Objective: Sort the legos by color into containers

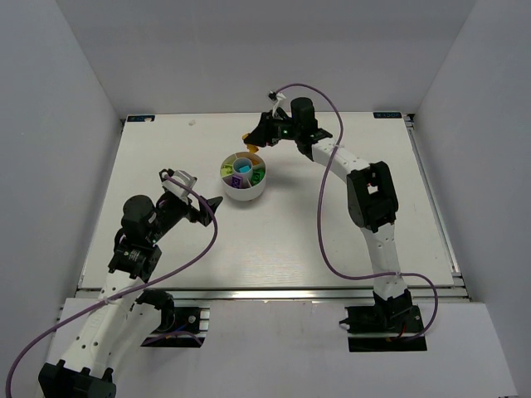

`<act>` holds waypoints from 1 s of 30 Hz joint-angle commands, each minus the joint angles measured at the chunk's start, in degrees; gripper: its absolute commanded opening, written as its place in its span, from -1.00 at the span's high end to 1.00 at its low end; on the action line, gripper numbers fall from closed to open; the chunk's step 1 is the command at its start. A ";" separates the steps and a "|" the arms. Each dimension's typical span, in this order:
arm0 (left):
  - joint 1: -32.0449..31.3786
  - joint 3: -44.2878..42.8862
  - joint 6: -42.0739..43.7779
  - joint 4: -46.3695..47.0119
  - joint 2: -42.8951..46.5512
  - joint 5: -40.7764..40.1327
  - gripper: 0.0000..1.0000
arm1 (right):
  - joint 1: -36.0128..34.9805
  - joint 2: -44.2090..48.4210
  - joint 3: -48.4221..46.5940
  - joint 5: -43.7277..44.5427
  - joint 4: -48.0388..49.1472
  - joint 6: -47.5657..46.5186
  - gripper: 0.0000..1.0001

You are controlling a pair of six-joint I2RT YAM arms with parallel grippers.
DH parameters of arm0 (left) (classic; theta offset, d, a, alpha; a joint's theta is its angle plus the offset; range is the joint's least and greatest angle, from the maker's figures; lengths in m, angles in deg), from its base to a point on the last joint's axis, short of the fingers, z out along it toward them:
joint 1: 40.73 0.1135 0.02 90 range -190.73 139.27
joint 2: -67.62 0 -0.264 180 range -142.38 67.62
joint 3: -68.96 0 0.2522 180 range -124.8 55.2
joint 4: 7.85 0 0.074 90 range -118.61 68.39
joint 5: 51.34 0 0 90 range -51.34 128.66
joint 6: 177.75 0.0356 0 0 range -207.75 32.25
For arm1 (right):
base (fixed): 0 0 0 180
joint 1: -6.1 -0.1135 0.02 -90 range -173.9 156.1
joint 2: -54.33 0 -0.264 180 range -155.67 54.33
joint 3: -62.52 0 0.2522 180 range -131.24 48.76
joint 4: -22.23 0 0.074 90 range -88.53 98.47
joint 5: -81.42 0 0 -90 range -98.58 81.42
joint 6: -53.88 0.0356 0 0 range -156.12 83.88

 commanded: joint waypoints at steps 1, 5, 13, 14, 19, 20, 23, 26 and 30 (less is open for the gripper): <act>-0.24 0.45 0.52 0.77 0.84 -0.11 -0.96 | 0.11 -0.77 -0.20 0.94 2.24 -1.06 0.89; -0.24 0.45 0.44 0.77 1.02 -0.20 -0.96 | -0.15 -0.95 0.33 1.21 2.07 -1.68 0.88; -0.24 0.45 0.61 0.69 1.02 -0.11 -0.96 | -0.33 -1.13 1.47 1.91 1.80 -2.65 0.84; -0.24 0.45 0.53 0.77 1.02 -0.11 -0.96 | -0.42 -1.13 1.56 2.00 1.80 -2.91 0.82; -0.24 0.45 0.61 0.77 1.02 -0.11 -0.96 | -0.59 -1.57 1.82 2.44 1.45 -3.35 0.78; -0.24 0.45 0.61 0.77 1.02 -0.02 -0.96 | -0.51 -1.57 2.00 2.35 1.36 -3.53 0.78; -0.24 0.45 0.70 0.77 1.02 -0.02 -0.96 | -0.68 -1.48 2.44 2.44 1.36 -3.62 0.77; -0.24 0.45 0.61 0.77 1.11 -0.02 -0.96 | -0.86 -1.39 2.96 2.44 1.45 -3.70 0.77; -0.24 0.45 0.61 0.77 1.20 -0.02 -0.96 | -1.12 -1.22 3.41 2.61 1.36 -4.14 0.75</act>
